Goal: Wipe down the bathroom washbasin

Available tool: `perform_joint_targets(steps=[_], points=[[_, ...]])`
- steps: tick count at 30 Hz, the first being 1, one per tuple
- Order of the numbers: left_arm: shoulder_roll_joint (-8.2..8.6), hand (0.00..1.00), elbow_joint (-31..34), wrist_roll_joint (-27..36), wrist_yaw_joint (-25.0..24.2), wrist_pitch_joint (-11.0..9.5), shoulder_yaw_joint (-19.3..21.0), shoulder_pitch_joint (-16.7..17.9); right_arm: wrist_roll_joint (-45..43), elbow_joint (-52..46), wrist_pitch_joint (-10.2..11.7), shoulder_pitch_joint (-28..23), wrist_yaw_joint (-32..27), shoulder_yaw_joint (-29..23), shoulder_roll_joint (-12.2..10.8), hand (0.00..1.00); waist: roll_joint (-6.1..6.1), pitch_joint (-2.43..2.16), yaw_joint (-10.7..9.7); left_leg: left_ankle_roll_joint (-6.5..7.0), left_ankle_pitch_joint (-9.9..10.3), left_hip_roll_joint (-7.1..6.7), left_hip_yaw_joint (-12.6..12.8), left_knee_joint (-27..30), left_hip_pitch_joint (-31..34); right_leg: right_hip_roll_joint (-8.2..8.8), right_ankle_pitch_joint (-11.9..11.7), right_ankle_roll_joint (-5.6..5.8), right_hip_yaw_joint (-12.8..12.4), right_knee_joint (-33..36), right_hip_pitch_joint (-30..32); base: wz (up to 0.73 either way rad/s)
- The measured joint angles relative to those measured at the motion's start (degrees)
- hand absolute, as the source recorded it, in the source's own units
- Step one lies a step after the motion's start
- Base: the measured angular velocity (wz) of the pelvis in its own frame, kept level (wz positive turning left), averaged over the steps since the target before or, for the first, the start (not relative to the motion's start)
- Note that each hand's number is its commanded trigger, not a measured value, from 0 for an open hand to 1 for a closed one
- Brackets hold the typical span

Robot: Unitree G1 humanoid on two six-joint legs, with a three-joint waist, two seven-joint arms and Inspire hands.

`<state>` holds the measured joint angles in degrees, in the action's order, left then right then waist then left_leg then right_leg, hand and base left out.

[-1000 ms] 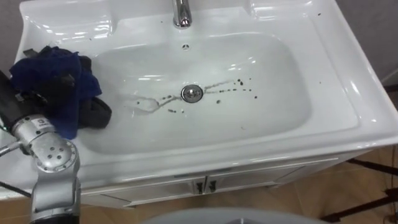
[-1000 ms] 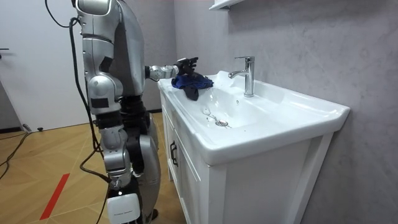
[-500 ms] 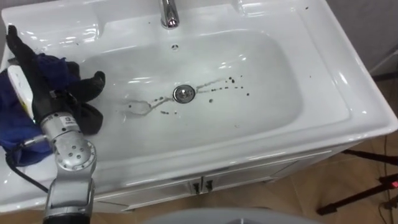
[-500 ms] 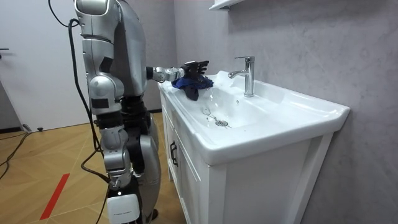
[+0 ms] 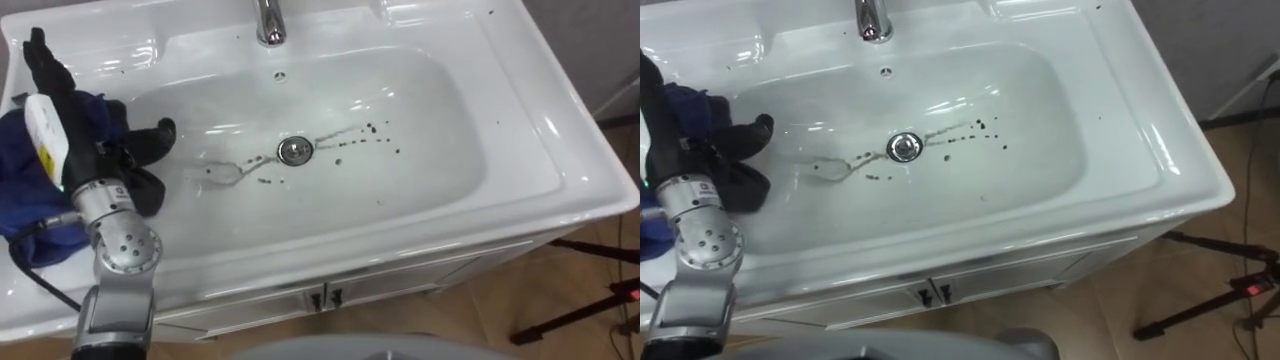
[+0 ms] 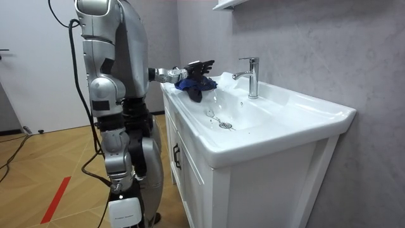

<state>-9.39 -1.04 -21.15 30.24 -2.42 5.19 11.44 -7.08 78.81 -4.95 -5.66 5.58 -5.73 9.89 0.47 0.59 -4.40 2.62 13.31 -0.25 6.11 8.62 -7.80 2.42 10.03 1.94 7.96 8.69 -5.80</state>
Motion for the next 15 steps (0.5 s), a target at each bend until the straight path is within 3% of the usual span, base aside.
perform_joint_targets(steps=[12, 15], points=[[-0.67, 0.00, -8.70, -8.09, 0.86, 1.66, -0.80, 0.01, -0.21, -0.87, -0.33, -0.02, -1.73, 0.86, -0.03, 0.00, -0.15, -0.49, 0.17, -0.12, -0.07, 0.38, 0.62, 0.10, -0.05, -0.32, -0.39, -0.31, -0.14, 0.04, 0.29, -0.01], [-0.77, 0.00, -12.03, -11.27, 0.87, 2.57, -0.79, -0.10, -1.28, -0.80, -1.43, 0.27, -1.61, 1.22, -0.01, 0.00, 0.16, -0.64, 0.30, -0.23, -0.10, 0.50, 1.18, 0.03, 0.09, -0.61, -0.58, -0.47, -0.82, 0.05, 0.92, -0.11]])
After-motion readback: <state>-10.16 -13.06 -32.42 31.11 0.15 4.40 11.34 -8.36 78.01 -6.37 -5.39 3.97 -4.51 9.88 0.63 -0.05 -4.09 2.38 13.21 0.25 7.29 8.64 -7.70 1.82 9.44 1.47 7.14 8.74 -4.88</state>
